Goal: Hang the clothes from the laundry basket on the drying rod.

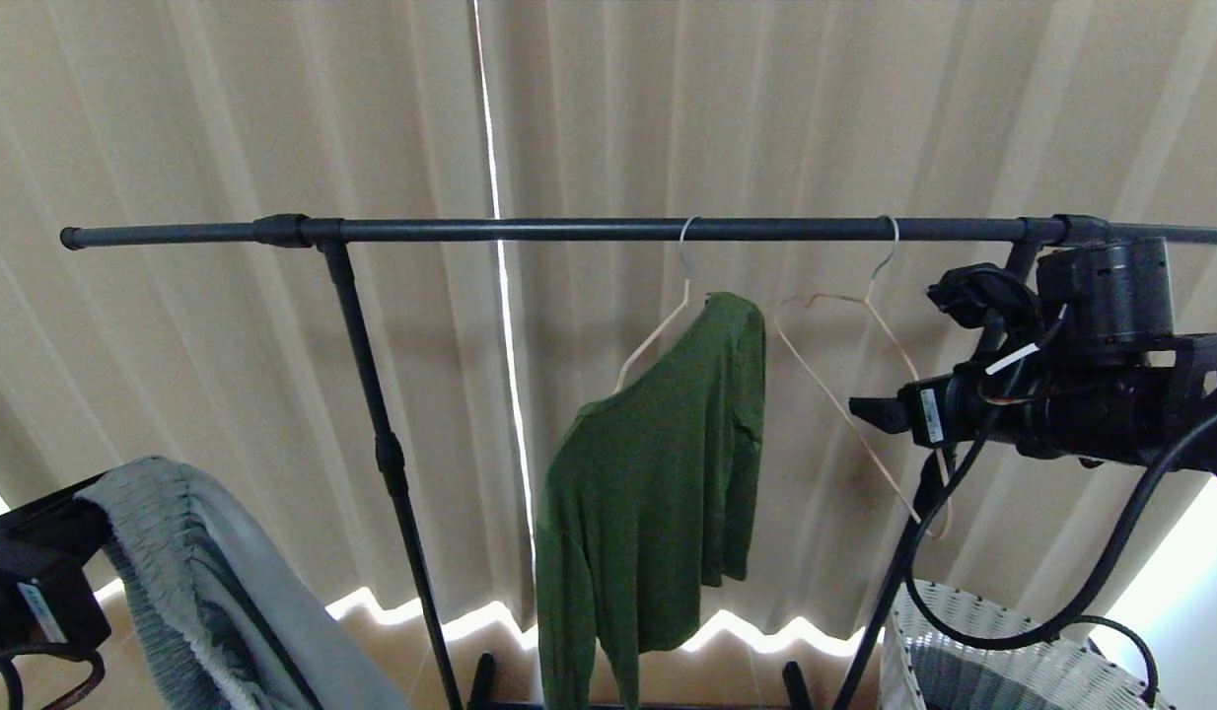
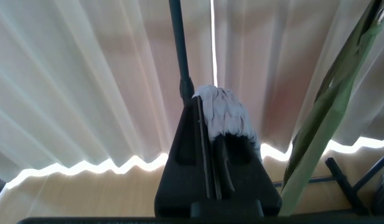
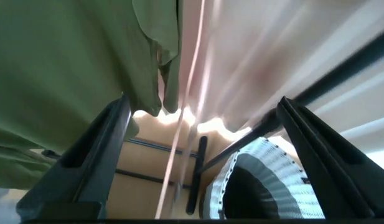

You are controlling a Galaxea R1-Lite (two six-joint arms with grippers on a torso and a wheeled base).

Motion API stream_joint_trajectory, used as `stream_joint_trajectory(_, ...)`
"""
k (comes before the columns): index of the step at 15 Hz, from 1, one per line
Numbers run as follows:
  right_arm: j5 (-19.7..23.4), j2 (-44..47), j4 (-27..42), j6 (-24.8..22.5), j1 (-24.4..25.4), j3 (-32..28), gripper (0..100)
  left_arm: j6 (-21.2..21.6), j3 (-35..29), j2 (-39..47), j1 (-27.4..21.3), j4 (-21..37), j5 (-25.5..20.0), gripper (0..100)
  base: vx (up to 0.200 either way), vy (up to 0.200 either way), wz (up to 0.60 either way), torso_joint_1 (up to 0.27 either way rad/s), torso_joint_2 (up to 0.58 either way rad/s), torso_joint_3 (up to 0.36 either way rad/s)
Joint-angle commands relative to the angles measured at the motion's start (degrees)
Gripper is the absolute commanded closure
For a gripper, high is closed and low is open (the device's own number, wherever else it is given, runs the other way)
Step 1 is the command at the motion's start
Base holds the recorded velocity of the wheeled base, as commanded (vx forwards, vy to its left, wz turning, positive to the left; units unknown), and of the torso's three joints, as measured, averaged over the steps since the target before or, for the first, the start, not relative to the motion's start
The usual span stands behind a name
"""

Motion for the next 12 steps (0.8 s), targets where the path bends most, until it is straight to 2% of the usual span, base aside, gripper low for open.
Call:
stream_joint_trajectory(1, -0.02, 2.06, -0.06, -0.02, -0.01, -0.76, 0, -0.01, 0.01, -0.19, 0.01, -0.03, 0.04, 100, 0.000, 0.000, 0.00, 0.000, 0.00, 0.000)
stream_joint_trajectory(3, -0.02, 2.06, -0.14, 0.07, 0.07, -0.67, 0, -0.01, 0.01, -0.10, 0.01, -0.03, 0.04, 100, 0.000, 0.000, 0.00, 0.000, 0.00, 0.000)
stream_joint_trajectory(4, -0.02, 2.06, -0.23, 0.07, 0.07, -0.67, 100, -0.01, 0.01, -0.10, 0.01, -0.03, 0.04, 100, 0.000, 0.000, 0.00, 0.000, 0.00, 0.000)
stream_joint_trajectory(9, -0.19, 1.35, -0.32, 0.07, -0.01, -0.50, 100, -0.01, 0.01, -0.19, 0.01, -0.03, 0.04, 100, 0.000, 0.000, 0.00, 0.000, 0.00, 0.000)
stream_joint_trajectory(12, -2.48, 0.65, -0.67, 0.07, -0.10, -0.58, 100, -0.01, 0.01, -0.10, 0.01, -0.03, 0.04, 100, 0.000, 0.000, 0.00, 0.000, 0.00, 0.000)
